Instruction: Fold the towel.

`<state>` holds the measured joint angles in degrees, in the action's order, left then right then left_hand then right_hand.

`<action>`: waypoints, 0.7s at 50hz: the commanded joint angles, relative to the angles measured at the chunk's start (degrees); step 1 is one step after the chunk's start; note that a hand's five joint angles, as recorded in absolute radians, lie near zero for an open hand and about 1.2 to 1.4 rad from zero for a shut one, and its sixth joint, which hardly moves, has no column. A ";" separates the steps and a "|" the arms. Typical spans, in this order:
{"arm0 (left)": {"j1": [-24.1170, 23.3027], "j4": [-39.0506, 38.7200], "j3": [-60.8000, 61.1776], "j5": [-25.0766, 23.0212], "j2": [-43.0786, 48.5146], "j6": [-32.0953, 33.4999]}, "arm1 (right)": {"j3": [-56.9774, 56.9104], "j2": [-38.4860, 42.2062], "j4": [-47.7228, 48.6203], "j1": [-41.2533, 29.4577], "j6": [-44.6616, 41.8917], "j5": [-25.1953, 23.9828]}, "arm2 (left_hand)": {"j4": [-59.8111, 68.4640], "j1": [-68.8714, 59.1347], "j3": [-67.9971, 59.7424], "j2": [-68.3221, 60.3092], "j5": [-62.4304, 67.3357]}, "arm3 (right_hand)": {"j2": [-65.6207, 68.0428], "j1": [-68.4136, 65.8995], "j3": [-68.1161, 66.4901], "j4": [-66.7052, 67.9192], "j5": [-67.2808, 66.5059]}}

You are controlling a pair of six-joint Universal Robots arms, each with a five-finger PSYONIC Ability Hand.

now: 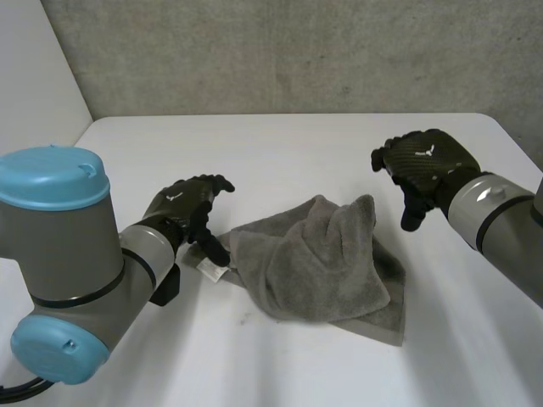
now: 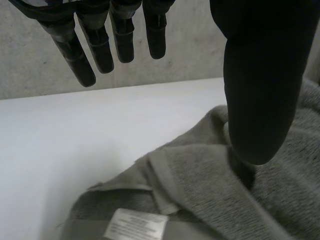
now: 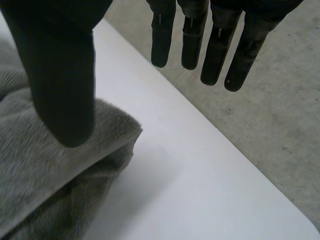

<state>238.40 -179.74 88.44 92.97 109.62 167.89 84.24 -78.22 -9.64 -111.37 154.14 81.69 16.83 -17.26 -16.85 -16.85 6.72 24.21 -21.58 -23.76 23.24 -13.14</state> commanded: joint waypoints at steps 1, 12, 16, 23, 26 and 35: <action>3.30 -2.11 -1.52 -0.07 3.76 7.18 | 2.77 -0.44 0.32 -9.22 0.11 0.58 | 2.80 -2.37 -2.78 -2.79 2.91 | 2.70 -5.32 -3.15 3.66 -3.76; 7.17 -3.86 -8.63 -0.68 15.97 17.20 | -0.48 7.47 3.84 -20.73 2.57 5.24 | 7.51 -7.08 -7.49 -7.50 7.62 | 2.87 -5.49 -3.31 3.83 -3.93; 7.17 -3.78 -12.14 -1.38 19.74 17.47 | -1.80 10.01 5.24 -21.26 2.31 7.43 | 9.86 -9.43 -9.84 -9.84 9.97 | 4.38 -7.00 -4.82 5.34 -5.44; 7.17 -3.69 -16.18 -1.83 23.35 17.47 | -1.71 11.43 5.59 -21.61 2.31 7.52 | 17.91 -17.48 -17.90 -17.90 18.02 | 4.38 -7.00 -4.83 5.35 -5.44; 7.17 -3.60 -17.68 -1.91 24.49 17.38 | -1.10 11.60 5.77 -21.70 2.31 7.61 | 20.79 -20.36 -20.78 -20.78 20.90 | 4.38 -7.00 -4.83 5.35 -5.44; 6.99 -2.29 -20.76 -1.83 26.87 17.64 | 0.39 11.69 6.65 -21.26 2.31 7.70 | 25.68 -25.25 -25.66 -25.66 25.79 | 4.21 -6.83 -4.66 5.18 -5.28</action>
<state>245.50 -183.07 69.35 91.05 135.31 185.37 83.59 -66.47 -3.56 -133.00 156.50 89.35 35.12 -35.27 -35.18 -35.18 24.98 24.32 -21.59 -23.91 23.40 -14.46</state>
